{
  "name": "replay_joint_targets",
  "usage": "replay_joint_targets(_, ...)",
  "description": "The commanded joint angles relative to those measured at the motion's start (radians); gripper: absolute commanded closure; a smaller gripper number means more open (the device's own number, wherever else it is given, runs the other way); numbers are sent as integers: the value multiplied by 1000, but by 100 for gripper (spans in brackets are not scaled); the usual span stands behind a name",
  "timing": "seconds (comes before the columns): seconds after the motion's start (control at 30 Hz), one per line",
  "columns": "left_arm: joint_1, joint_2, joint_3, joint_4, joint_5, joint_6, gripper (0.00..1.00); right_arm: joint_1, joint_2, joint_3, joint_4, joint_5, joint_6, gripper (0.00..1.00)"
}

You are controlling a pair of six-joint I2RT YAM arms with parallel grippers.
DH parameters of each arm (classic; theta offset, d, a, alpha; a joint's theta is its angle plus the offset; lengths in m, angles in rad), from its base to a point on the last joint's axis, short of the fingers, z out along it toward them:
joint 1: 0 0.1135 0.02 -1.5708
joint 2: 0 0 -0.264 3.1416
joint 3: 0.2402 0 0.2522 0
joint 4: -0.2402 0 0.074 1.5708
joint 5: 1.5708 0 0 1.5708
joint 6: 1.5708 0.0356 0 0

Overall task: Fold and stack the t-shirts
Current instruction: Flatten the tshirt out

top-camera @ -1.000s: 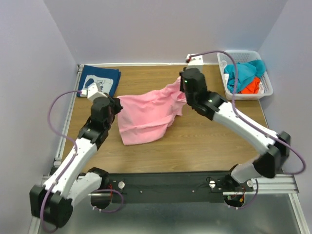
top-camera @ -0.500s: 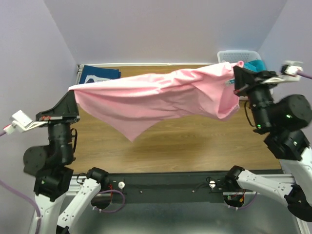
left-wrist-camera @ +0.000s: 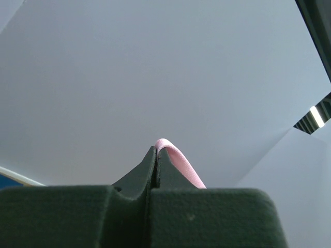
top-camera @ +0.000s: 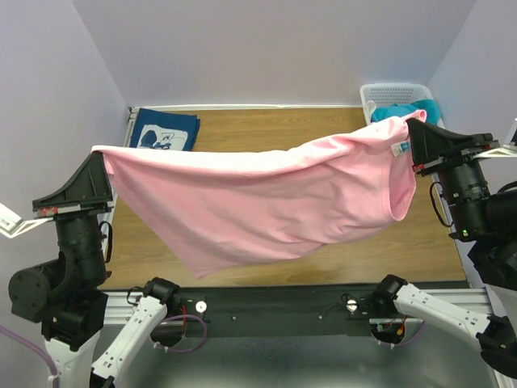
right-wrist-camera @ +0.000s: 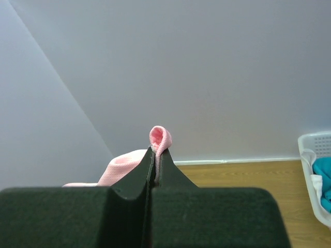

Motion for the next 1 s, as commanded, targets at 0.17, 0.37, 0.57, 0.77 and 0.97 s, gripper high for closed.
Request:
replay_joint_targets(0.17,1,376,-59,63,-202,14,100,-3,246,-92,-25,377,0,96)
replay_joint_targets(0.37,132,937,-10,114,-60,35,100,-243,666,-103,-23,180,83,96)
replay_joint_targets(0.57,157,1468,397,-10,52,75,13,-474,1169,129,-20,12,117,64)
replay_joint_targets(0.77,151,1459,389,-19,75,92,2,-492,1247,226,-34,4,120,0)
replay_joint_targets(0.97,102,1217,127,-15,72,43,2,-491,1087,70,-32,-120,164,0)
